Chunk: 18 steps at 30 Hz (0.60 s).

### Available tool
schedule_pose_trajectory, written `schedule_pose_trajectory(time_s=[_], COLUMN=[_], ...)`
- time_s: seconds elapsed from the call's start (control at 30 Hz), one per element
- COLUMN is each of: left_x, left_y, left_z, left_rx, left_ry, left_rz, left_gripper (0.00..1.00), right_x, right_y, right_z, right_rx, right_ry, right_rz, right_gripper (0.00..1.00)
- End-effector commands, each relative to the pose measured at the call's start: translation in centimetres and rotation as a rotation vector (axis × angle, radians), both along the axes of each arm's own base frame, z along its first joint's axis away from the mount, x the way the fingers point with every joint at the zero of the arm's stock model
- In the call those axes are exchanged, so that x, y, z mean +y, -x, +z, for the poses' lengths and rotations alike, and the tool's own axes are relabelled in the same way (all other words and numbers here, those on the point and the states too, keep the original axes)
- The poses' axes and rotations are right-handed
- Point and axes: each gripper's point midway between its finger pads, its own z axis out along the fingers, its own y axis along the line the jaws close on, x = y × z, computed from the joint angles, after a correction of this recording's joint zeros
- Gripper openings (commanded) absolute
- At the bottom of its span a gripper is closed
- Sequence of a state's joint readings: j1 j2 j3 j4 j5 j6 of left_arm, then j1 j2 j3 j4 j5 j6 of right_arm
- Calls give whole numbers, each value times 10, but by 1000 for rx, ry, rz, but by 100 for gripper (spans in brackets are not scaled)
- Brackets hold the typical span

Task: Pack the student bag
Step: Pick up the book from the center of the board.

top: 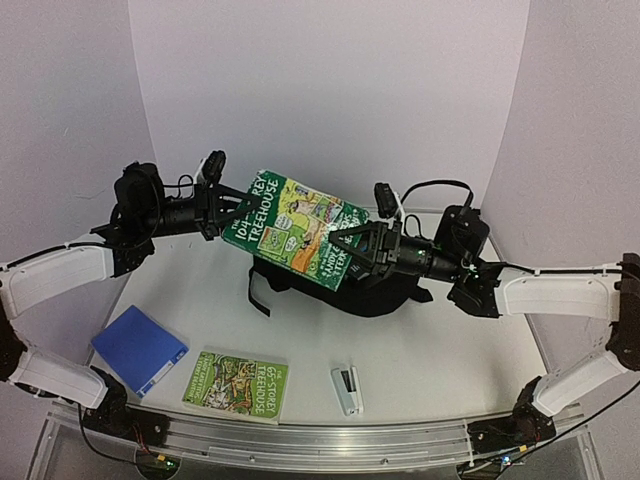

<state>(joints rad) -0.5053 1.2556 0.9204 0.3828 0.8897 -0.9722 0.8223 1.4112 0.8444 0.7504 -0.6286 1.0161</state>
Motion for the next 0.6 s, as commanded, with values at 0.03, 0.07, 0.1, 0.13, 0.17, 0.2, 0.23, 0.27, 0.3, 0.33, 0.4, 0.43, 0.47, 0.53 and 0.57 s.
schedule_pose_trajectory(time_s=[0.03,0.07,0.1,0.13,0.17,0.2,0.23,0.27,0.3,0.33,0.4,0.43,0.47,0.53,0.57], left_x=[14,16,16,16,14,12,9,6,3,0,-7,-11,-14,-22,-26], left_y=[-31,-37,-43,-48,-52,-57,-63,-68,-73,-78,-87,-91,-95,-105,-110], left_z=[-22,-31,-39,-48,-54,-58,-66,-72,-75,-81,-88,-91,-92,-96,-98], left_rx=[-78,-71,-56,-43,-35,-28,-11,2,10,24,40,45,53,50,52], left_ry=[-222,-259,-287,-309,-322,-331,-344,-352,-358,-364,-361,-356,-351,-337,-334], left_rz=[203,225,240,249,251,253,253,251,249,247,239,232,226,217,211], left_gripper=[75,79,81,83,84,85,87,88,89,90,91,92,93,93,93], right_x=[-47,-55,-64,-74,-83,-92,-103,-112,-121,-129,-148,-154,-162,-172,-177], right_y=[-37,-45,-51,-58,-63,-68,-74,-78,-82,-86,-95,-98,-102,-106,-108], right_z=[47,43,40,38,35,33,31,30,27,26,19,15,11,3,0], right_rx=[-117,-113,-109,-102,-89,-79,-67,-57,-44,-32,2,19,35,64,76], right_ry=[38,90,129,160,190,212,232,242,252,254,260,261,262,261,261], right_rz=[-319,-364,-401,-438,-469,-500,-531,-552,-573,-588,-621,-627,-637,-645,-649], right_gripper=[0,0,0,0,0,0,0,0,0,0,0,0,0,0,0])
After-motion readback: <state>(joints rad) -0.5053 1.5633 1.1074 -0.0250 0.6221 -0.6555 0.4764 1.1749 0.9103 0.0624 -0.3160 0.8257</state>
